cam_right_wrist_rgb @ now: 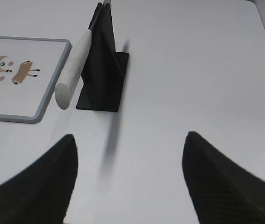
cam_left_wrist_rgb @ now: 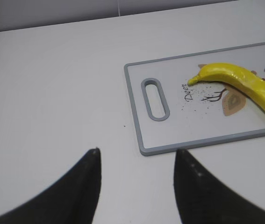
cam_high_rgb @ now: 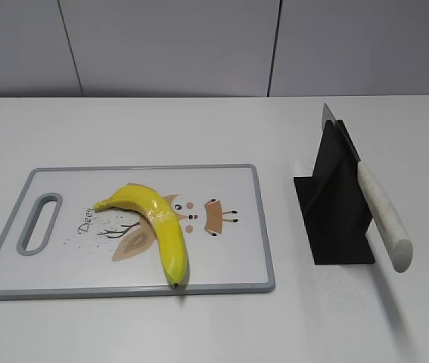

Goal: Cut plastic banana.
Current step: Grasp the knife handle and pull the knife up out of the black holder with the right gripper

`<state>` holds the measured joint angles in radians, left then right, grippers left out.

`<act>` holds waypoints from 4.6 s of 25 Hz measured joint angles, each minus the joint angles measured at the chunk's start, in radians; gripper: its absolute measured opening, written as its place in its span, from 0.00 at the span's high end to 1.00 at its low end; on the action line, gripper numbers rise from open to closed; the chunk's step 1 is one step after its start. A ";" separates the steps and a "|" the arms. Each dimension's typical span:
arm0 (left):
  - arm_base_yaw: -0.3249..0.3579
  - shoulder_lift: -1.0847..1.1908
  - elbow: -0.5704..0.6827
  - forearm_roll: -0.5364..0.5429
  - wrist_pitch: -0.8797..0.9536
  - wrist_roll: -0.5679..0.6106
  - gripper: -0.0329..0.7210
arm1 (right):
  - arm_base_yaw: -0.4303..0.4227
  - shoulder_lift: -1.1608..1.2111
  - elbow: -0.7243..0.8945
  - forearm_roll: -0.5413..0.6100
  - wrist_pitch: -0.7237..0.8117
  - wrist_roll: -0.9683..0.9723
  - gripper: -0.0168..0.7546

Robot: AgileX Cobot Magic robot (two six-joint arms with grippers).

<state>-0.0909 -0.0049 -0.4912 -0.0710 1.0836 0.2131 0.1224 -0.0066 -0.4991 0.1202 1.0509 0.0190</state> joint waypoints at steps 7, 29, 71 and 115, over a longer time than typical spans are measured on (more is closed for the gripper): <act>0.000 0.000 0.000 0.001 0.000 0.000 0.31 | 0.000 0.000 0.000 0.000 0.000 0.000 0.26; 0.000 0.000 0.000 0.001 0.000 0.000 0.31 | 0.000 0.000 0.000 -0.009 0.000 0.000 0.27; 0.000 0.000 0.000 0.004 0.000 0.000 0.31 | 0.279 1.321 -0.476 0.081 0.009 0.128 0.39; 0.000 0.000 0.000 0.014 0.000 0.000 0.31 | 0.280 1.366 -0.755 -0.056 0.064 0.240 0.73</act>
<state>-0.0909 -0.0049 -0.4912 -0.0566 1.0836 0.2131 0.4024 1.3589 -1.2546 0.0646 1.1149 0.2586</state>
